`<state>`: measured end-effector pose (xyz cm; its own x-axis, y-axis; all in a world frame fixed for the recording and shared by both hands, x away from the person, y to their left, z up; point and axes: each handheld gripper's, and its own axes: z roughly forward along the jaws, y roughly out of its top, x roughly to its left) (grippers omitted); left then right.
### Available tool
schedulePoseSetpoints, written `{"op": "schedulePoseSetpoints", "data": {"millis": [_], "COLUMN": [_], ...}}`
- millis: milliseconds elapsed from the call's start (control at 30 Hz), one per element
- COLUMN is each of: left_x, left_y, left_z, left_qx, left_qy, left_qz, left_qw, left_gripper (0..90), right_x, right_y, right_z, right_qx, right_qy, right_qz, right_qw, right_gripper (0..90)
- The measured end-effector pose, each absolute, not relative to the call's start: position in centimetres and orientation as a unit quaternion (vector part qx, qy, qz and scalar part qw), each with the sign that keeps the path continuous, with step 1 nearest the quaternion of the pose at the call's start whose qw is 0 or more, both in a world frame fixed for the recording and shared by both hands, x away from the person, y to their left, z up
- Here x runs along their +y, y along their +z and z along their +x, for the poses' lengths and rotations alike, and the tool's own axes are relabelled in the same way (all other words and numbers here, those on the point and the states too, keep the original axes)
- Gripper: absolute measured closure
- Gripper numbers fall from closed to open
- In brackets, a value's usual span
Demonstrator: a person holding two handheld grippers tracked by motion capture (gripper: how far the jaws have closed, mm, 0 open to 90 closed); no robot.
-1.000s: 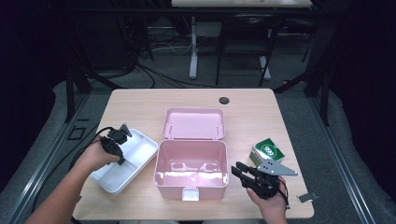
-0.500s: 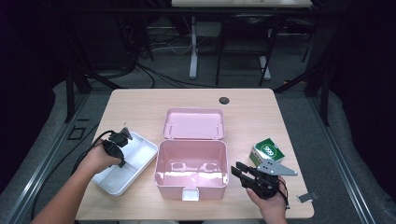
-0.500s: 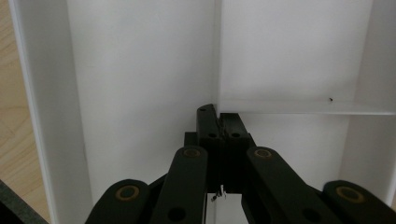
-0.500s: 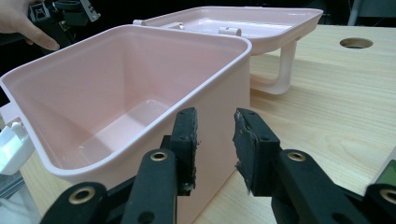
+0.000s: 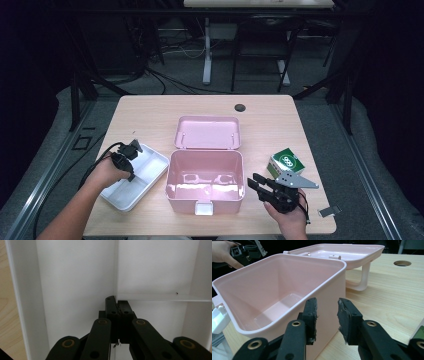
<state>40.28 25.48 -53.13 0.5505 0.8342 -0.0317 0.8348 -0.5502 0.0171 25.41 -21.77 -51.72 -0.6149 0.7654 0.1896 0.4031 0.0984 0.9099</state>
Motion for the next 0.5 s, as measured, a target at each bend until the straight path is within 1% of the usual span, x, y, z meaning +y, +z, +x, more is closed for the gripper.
{"op": "schedulePoseSetpoints", "data": {"millis": [333, 500], "left_x": [25.5, 25.8], "left_y": [-53.7, -52.7], "left_z": [40.1, 39.6], "left_qx": [0.474, 0.475], "left_qy": [0.000, 0.009], "left_qz": [0.880, 0.879], "left_qw": [0.020, 0.040], "left_gripper": [88.8, 84.4], "right_x": [-21.8, -21.8], "right_y": [-51.7, -51.7], "right_z": [25.5, 25.8], "right_qx": [0.721, 0.722], "right_qy": [0.536, 0.534], "right_qz": [0.406, 0.408], "right_qw": [0.168, 0.166], "right_gripper": [65.4, 63.0]}}
